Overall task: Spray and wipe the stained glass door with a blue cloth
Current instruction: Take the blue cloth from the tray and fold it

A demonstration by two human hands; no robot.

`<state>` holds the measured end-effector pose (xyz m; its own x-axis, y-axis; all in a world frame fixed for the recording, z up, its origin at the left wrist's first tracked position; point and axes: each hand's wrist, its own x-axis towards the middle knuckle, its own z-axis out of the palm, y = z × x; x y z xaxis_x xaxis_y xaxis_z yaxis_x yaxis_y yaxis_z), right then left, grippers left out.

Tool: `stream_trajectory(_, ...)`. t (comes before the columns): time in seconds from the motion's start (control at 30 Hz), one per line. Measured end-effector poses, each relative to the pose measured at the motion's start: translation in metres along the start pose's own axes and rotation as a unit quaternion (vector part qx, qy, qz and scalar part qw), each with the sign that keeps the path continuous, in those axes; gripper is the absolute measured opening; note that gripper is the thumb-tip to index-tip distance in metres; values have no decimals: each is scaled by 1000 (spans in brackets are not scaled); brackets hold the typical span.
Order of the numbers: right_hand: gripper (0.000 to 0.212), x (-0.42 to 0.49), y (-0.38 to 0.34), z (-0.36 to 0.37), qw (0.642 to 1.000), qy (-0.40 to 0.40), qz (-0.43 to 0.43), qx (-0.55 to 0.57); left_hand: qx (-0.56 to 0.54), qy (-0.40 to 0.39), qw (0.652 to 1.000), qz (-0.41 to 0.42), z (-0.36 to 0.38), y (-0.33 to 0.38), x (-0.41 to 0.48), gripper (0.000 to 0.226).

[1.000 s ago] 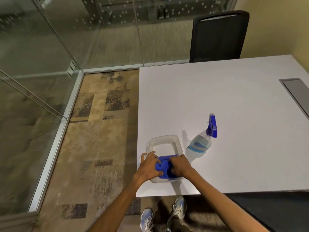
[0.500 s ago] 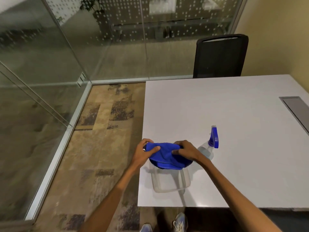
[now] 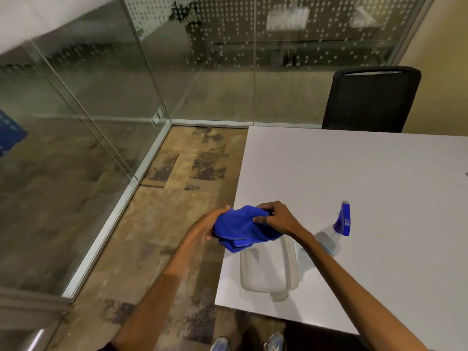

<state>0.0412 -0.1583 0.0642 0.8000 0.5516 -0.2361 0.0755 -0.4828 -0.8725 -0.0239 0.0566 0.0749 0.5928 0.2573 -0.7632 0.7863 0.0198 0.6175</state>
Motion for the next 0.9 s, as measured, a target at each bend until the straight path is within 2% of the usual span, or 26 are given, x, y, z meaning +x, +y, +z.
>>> stream_trajectory(0.13, 22, 3, -7, 21, 999, -2, -43, 14, -32, 8, 999, -1, -13, -4, -8, 44)
stream_trajectory(0.37, 29, 5, -26, 61, 994, -25, -101, -23, -133, 48, 977, 161, -54, -28, -21, 28)
stream_trajectory(0.5, 32, 1, -40, 89, 984, -25, -154, -82, -79, 89, 956, 268, -80, -43, -37, 33)
stream_trajectory(0.57, 31, -6, -52, 105, 972, 3, -206, -117, -74, 86, 950, 291, -95, -50, -45, 24)
stream_trajectory(0.63, 38, -11, -64, 121, 947, 32, -279, -155, -123, 94, 950, 272, -109, -54, -65, 6)
stream_trajectory(0.7, 41, -12, -73, 138, 924, 42, -325, -196, -184, 103, 955, 207, -126, -60, -81, 21)
stream_trajectory(0.8, 39, -17, -82, 165, 902, 47, -351, -249, -232, 2, 967, 108, -154, -78, -96, 35)
stream_trajectory(0.9, 41, -23, -92, 186, 889, 45, -375, -260, -221, -46, 968, 114, -178, -106, -96, 39)
